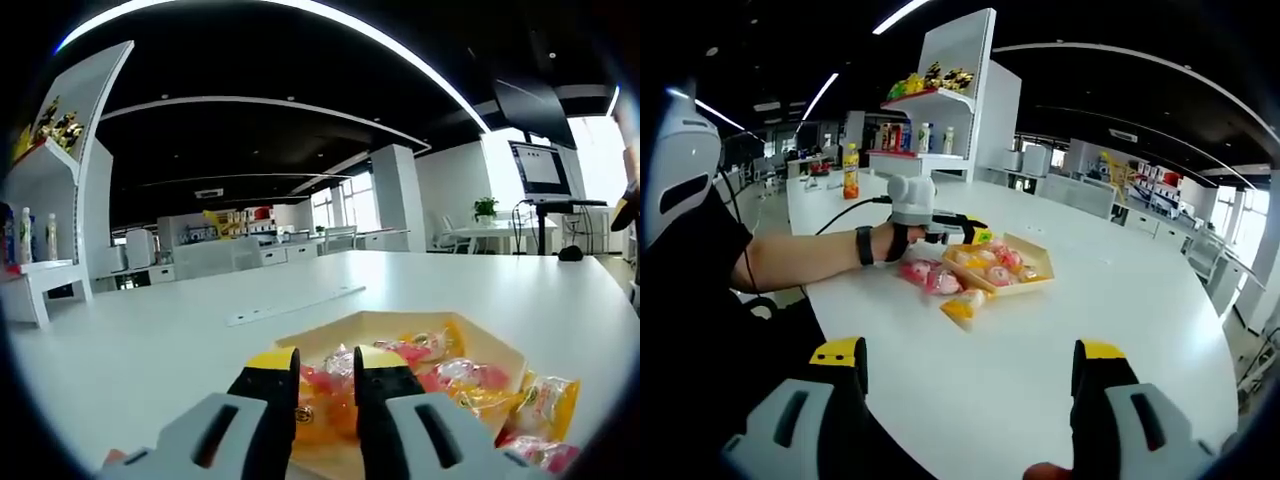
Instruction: Pick up the marshmallows scattered on the table and place them into the bowl on the table
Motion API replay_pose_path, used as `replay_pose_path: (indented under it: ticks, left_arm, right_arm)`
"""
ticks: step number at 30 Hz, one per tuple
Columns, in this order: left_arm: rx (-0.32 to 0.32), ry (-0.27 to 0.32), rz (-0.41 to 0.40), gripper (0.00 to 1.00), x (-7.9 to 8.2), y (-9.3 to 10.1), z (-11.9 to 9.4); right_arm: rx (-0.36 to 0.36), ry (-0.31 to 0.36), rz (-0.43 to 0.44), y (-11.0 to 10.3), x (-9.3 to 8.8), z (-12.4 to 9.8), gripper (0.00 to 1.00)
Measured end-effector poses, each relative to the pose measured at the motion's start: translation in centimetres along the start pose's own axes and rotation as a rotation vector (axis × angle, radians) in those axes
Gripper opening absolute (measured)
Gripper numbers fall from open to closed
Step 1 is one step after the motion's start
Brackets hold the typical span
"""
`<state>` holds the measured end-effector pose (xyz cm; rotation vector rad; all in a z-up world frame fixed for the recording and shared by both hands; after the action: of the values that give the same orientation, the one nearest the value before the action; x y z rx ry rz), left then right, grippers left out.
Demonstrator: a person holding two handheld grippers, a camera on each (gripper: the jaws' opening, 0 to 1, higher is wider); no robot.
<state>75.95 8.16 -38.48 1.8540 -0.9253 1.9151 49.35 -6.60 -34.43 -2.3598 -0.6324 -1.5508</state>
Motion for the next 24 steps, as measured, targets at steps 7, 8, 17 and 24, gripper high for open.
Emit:
replay_pose_path:
  ticks: [7,8,17,24]
  left_arm:
    - [-0.004,0.007,-0.005,0.33,0.3,0.2,0.0]
    - [-0.006,0.012,-0.016,0.37,0.4,0.2,0.0]
    - [0.004,0.044,-0.032,0.61,1.2,0.2,-0.4]
    - [-0.011,0.071,-0.009,0.78,2.0,0.6,-1.0]
  right_arm:
    - [0.004,-0.003,0.000,-0.1,-0.1,0.1,0.81]
    - [0.004,-0.003,0.001,-0.1,-0.2,0.1,0.81]
    - [0.001,-0.007,0.000,0.0,-0.1,0.2,0.81]
    - [0.006,-0.004,-0.003,-0.2,0.0,0.3,0.81]
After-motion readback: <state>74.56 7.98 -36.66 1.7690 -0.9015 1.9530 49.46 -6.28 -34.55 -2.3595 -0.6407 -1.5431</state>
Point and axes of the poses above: the point that each gripper's makers call its tool centre point, and the gripper's own axes: z roughly forward along the fingers, y roughly to its right, x roughly out of its top, the point moved 2 cm from there along -z, roughly backward along the fingers, and after that the axes turned 7 degrees about z, right-handed, at the moved point
